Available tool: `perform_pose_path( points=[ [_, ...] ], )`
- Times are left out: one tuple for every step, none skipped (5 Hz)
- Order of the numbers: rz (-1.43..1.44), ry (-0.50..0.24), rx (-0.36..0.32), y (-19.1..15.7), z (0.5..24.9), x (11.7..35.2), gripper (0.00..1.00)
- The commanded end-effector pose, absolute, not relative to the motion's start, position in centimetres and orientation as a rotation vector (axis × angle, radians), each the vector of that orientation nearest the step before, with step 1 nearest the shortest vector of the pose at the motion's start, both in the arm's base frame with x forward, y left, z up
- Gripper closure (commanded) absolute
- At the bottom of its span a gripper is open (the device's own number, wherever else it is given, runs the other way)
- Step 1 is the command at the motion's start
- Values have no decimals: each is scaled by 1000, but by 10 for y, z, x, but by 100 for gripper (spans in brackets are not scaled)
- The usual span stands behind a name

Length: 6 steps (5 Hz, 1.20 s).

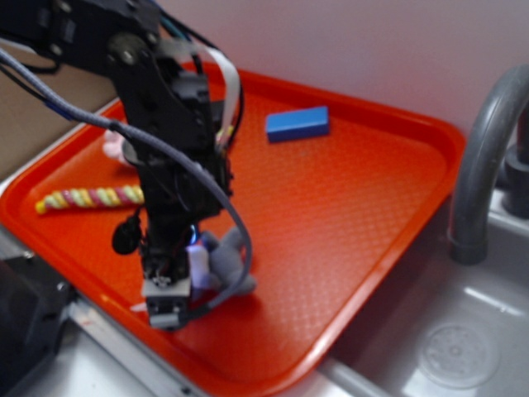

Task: Grab the gray animal.

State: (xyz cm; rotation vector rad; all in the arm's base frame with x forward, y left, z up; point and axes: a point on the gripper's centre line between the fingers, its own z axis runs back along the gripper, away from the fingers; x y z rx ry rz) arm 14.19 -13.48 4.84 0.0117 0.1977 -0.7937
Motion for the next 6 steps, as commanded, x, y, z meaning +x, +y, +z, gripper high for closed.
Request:
perform_pose_path(
  points=[
    [-832, 220, -17, -139, 19, 143, 0],
    [-831, 243, -26, -143, 11, 141, 0],
    [-837, 229, -4, -143, 21, 138, 100],
    [-731, 204, 20, -136, 59, 145, 100],
    [-545, 127, 13, -117, 108, 168, 100],
    [-369, 111, 58, -90, 159, 185, 100]
  ],
)
